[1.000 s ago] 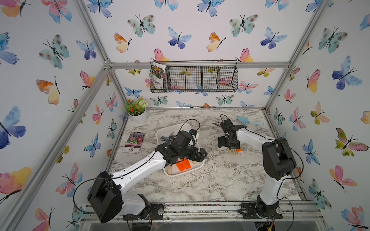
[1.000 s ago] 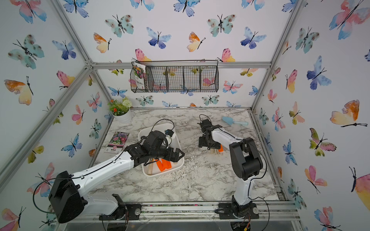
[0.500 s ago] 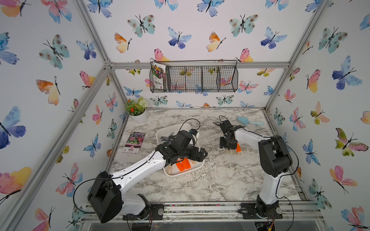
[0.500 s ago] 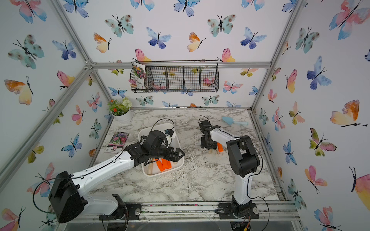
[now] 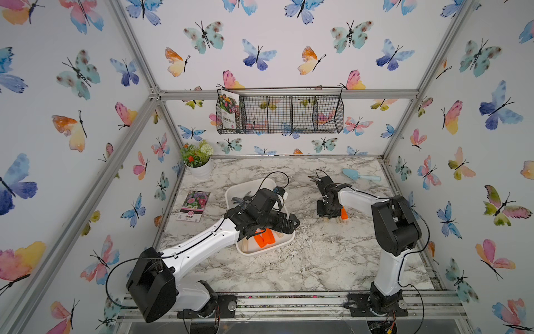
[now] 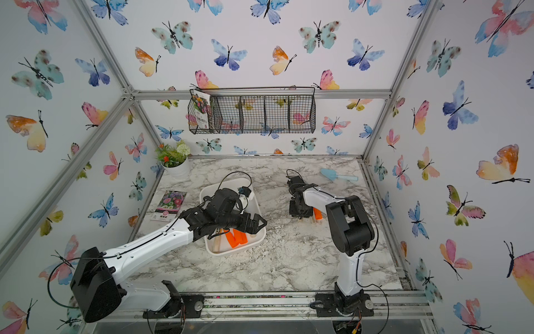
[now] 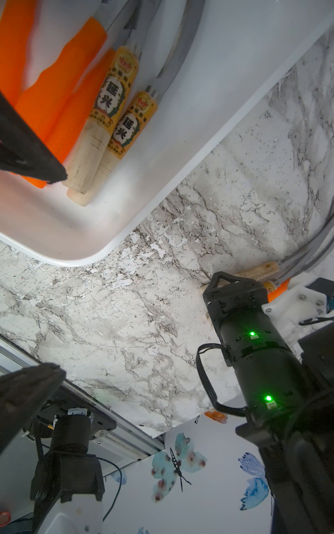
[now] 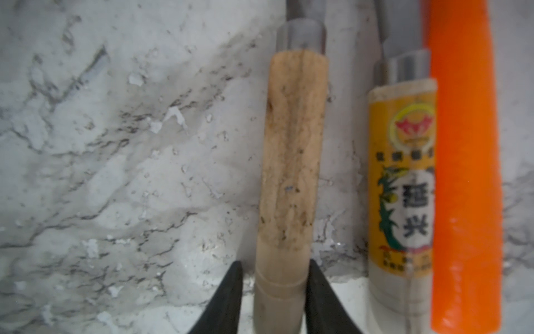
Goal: Put small sickles into storage boxes
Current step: Pick up the sickle at the center of the board.
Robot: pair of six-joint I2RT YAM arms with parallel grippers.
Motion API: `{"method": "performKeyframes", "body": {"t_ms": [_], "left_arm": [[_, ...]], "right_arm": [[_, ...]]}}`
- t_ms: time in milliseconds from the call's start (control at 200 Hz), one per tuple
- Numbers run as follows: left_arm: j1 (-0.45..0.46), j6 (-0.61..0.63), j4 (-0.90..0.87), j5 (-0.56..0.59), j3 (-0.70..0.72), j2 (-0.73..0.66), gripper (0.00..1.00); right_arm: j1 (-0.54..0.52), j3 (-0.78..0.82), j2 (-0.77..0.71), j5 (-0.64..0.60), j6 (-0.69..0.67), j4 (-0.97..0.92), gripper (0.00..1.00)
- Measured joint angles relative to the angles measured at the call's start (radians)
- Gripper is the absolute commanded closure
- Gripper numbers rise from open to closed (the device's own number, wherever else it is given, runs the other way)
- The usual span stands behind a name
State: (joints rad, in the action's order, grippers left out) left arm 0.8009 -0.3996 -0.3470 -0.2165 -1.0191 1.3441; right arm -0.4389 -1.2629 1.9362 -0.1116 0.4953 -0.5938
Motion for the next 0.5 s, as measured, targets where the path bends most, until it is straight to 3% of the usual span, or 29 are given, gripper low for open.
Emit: {"method": "performKeyframes", "body": {"t_ms": [320, 496], "left_arm": [[0.0, -0.001, 0.006, 0.0, 0.008, -0.002, 0.02], [0.0, 0.0, 0.005, 0.001, 0.01, -0.005, 0.02]], "right_arm": [[0.0, 0.005, -0.001, 0.005, -0.015, 0.012, 0.94], [0.0, 0.009, -0.007, 0.008, -0.019, 0.012, 0.99]]}}
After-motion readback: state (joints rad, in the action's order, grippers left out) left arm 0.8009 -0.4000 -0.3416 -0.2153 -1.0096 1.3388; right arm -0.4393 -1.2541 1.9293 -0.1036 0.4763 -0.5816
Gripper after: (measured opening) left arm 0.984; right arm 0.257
